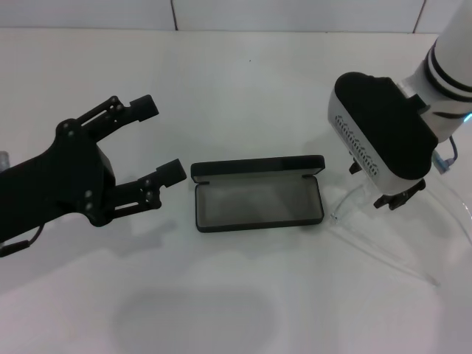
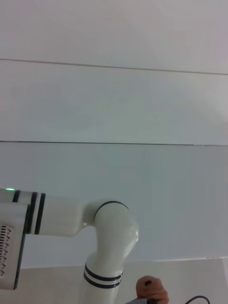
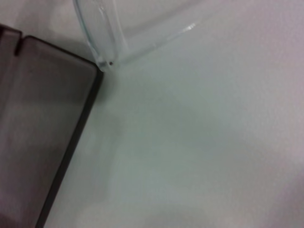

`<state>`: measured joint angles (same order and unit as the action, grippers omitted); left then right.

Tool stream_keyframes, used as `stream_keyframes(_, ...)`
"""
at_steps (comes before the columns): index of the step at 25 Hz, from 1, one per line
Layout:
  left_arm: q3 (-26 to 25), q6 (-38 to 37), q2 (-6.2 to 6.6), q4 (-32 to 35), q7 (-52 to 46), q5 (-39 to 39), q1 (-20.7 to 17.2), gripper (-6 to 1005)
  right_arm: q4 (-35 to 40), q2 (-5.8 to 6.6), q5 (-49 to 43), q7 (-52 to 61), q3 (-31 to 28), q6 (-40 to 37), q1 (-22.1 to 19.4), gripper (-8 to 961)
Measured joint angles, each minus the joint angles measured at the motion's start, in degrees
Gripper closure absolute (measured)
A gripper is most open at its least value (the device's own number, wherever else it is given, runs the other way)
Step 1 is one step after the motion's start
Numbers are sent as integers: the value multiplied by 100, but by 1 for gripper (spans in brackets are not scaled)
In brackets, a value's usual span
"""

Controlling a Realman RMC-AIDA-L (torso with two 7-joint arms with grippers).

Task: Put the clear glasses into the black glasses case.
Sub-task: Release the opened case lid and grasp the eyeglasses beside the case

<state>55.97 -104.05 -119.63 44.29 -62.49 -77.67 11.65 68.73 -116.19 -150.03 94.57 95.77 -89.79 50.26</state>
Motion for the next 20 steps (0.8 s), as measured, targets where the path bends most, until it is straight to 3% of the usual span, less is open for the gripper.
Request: stream_keyframes(20, 10, -10, -6, 0, 0, -3, -20, 105, -409, 0, 122, 0, 186, 453, 18, 471)
